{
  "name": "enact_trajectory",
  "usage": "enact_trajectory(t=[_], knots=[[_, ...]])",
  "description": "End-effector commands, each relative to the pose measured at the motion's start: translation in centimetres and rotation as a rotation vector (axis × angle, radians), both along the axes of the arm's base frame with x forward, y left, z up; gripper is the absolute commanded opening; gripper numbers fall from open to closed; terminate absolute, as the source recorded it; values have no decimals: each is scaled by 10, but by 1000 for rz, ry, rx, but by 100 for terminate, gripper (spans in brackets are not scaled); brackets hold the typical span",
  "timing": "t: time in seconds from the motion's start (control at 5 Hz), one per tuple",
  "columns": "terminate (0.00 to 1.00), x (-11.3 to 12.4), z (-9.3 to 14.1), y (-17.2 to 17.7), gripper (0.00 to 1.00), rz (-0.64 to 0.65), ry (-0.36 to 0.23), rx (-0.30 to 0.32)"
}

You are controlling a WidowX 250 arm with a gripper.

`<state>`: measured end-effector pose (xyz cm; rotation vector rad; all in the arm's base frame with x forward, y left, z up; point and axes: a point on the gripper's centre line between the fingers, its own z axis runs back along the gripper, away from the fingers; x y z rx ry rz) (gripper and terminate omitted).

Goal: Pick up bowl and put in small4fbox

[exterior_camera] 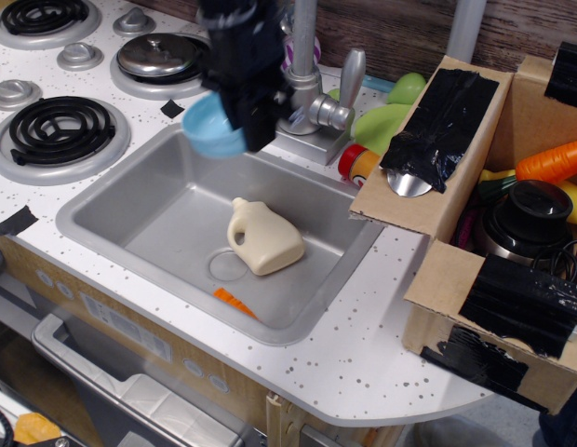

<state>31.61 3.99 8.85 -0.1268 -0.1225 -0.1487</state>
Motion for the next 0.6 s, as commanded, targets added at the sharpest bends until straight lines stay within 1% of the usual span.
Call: enact_trajectory(t=[0.0, 0.2, 0.4], knots=[[0, -18, 71, -82, 0, 256, 17, -133], [0, -28, 86, -132, 0, 352, -11, -140], [0, -24, 97, -172, 0, 401, -37, -177]])
